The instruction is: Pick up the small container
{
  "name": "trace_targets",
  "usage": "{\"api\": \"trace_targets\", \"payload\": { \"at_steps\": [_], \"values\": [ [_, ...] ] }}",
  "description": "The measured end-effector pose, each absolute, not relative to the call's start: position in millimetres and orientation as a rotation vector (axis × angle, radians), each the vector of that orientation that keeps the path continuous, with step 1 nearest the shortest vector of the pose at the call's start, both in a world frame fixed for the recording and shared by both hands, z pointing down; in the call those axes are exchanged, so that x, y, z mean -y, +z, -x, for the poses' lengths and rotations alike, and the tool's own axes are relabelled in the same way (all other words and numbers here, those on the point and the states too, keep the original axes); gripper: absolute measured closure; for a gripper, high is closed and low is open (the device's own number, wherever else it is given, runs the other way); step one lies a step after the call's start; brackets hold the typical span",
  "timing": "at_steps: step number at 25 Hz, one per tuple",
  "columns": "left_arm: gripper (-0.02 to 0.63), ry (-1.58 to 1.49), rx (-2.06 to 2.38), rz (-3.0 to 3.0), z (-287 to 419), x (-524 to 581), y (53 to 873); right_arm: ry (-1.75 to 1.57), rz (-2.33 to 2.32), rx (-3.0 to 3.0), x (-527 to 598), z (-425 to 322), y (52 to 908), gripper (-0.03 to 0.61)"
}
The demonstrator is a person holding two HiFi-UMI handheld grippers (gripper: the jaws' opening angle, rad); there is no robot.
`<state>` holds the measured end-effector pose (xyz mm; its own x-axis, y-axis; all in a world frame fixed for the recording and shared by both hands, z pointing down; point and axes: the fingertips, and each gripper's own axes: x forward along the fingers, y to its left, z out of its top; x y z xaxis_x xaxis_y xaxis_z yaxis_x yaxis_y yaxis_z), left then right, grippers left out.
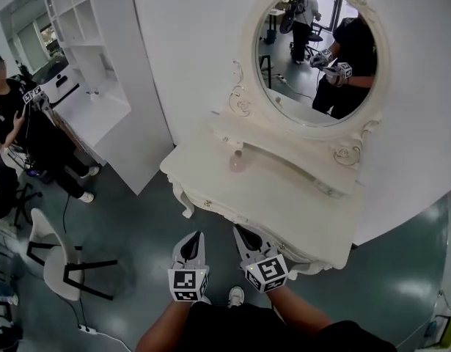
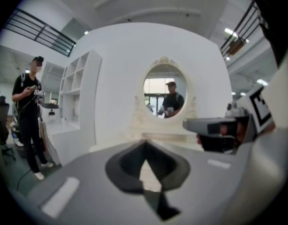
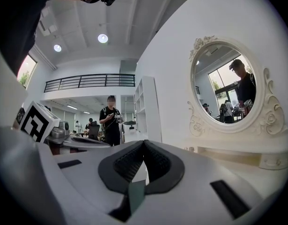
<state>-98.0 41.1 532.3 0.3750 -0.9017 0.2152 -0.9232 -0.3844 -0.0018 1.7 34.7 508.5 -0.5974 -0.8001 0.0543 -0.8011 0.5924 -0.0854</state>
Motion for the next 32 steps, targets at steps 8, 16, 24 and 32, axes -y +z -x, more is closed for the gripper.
{"api": "trace_targets", "payload": {
  "at_steps": [8,16,24,32],
  "values": [
    [0.606,0.265,1.643,-2.549,86.4,-2.8,532.5,0.127,-1.399,2.764,-1.1,-0.9,517.5,0.574],
    [0.606,0.230,1.532,-2.606,85.3,60.5,524.8,0.057,-1.456,2.713,55.2,8.2,507.8,0.574],
    [0.606,0.215,1.444,-2.656,107.0,116.6,518.3,0.051,-1.560,2.636,107.2,24.4,502.7,0.574],
    [0.606,0.210,1.324,-2.724,128.1,155.0,517.6,0.068,-1.650,2.580,138.7,45.9,504.3,0.574]
  ]
}}
